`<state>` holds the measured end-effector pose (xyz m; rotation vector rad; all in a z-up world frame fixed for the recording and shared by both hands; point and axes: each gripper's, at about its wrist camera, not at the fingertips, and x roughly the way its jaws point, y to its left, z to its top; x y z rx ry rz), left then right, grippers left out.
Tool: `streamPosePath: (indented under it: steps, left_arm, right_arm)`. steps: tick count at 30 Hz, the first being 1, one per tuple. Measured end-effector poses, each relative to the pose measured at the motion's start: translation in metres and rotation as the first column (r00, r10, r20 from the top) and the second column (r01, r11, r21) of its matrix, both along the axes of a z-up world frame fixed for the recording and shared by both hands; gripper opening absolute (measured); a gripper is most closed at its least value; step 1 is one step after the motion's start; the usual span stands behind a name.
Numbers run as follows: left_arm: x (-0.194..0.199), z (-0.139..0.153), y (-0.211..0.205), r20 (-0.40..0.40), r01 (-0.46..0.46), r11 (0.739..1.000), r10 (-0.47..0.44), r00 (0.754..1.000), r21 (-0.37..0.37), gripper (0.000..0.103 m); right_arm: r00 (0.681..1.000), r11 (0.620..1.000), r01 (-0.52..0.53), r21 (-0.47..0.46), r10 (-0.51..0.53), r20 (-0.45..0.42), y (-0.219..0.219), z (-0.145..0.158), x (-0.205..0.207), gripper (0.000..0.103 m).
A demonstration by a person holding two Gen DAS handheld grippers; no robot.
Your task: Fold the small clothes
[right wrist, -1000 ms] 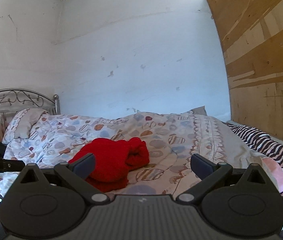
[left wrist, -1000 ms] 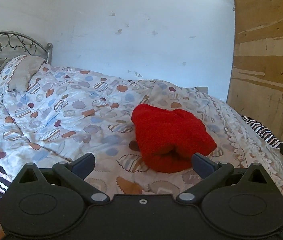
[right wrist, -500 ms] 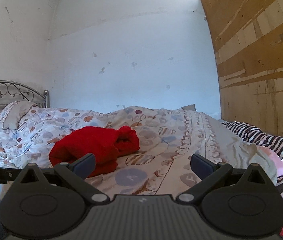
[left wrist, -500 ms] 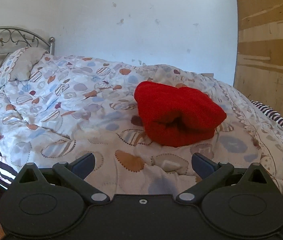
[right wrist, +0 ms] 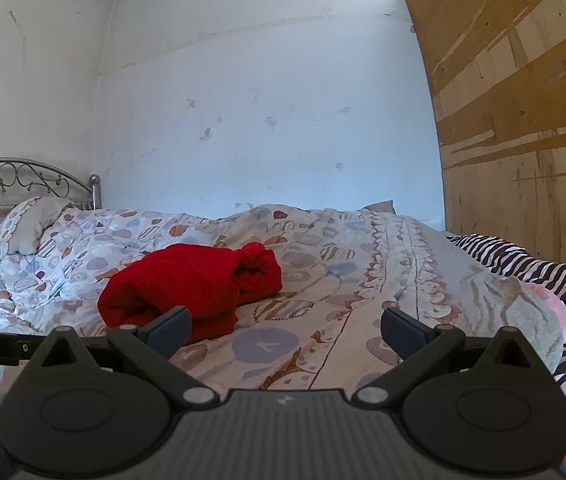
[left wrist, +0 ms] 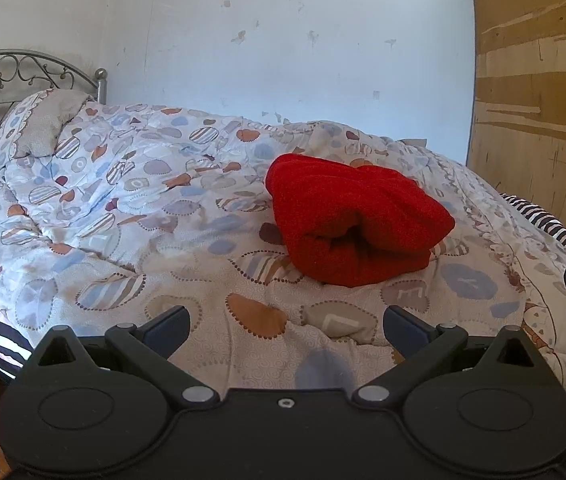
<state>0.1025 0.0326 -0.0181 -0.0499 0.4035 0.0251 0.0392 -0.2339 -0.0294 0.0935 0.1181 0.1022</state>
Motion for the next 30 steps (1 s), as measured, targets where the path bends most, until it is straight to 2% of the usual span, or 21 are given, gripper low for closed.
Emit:
streamPosePath:
  steps: [30]
  left_arm:
    - [-0.0009, -0.0021, 0.0011, -0.005, -0.004, 1.000, 0.004, 1.000, 0.003, 0.102]
  right_arm:
    - [1.000, 1.000, 0.001, 0.004, -0.001, -0.003, -0.0017, -0.0012, 0.0007, 0.103]
